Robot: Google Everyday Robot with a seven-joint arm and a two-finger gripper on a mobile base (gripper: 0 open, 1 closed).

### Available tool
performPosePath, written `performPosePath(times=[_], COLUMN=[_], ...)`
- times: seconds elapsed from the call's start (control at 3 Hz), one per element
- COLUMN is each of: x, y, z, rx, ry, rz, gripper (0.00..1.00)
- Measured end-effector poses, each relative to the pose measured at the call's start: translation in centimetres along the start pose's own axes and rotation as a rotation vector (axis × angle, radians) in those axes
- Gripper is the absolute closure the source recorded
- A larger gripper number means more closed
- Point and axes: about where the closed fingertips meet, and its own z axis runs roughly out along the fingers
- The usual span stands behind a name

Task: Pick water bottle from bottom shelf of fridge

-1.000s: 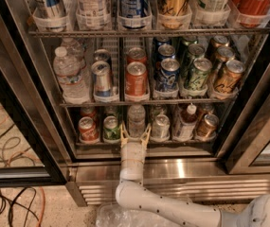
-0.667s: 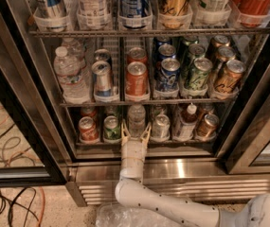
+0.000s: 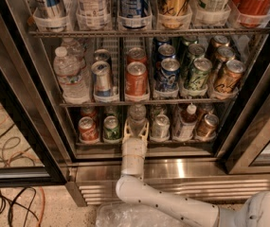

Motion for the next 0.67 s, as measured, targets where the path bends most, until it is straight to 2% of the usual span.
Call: performPosePath(times=[0.33, 0.67], x=[0.0, 0.0], y=[0.0, 0.0], z=[0.03, 0.03], rx=[0.0, 0.0], ry=[0.0, 0.0], rz=[0.0, -0.001], gripper=[0.96, 1.0])
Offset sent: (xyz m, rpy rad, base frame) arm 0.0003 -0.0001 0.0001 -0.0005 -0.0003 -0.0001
